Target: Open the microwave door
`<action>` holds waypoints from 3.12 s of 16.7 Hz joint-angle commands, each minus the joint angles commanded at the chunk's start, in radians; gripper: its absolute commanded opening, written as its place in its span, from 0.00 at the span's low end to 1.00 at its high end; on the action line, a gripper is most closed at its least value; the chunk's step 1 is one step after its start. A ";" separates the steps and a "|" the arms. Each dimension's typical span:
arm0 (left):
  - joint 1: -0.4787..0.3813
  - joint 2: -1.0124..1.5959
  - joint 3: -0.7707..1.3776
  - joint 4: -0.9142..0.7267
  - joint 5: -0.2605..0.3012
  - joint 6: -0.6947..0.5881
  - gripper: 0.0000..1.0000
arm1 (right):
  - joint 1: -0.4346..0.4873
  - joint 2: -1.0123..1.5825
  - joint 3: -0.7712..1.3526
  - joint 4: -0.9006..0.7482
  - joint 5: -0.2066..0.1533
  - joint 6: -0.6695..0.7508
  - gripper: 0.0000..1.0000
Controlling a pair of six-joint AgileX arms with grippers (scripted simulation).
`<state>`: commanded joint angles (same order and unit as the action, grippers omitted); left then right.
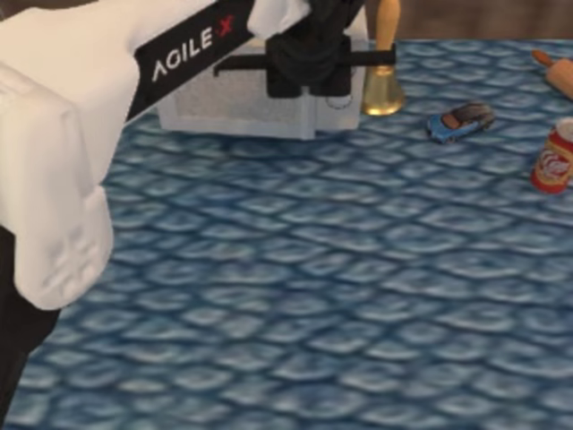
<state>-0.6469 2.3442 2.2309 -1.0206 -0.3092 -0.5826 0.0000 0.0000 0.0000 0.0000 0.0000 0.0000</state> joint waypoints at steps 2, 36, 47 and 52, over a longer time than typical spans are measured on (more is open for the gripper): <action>0.000 0.000 0.000 0.000 0.000 0.000 0.00 | 0.000 0.000 0.000 0.000 0.000 0.000 1.00; 0.004 -0.111 -0.191 0.105 0.039 0.087 0.00 | 0.000 0.000 0.000 0.000 0.000 0.000 1.00; 0.004 -0.111 -0.191 0.105 0.039 0.087 0.00 | 0.000 0.000 0.000 0.000 0.000 0.000 1.00; -0.003 -0.106 -0.192 0.105 0.044 0.083 0.00 | 0.000 0.000 0.000 0.000 0.000 0.000 1.00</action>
<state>-0.6500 2.2384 2.0387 -0.9153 -0.2654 -0.4996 0.0000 0.0000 0.0000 0.0000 0.0000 0.0000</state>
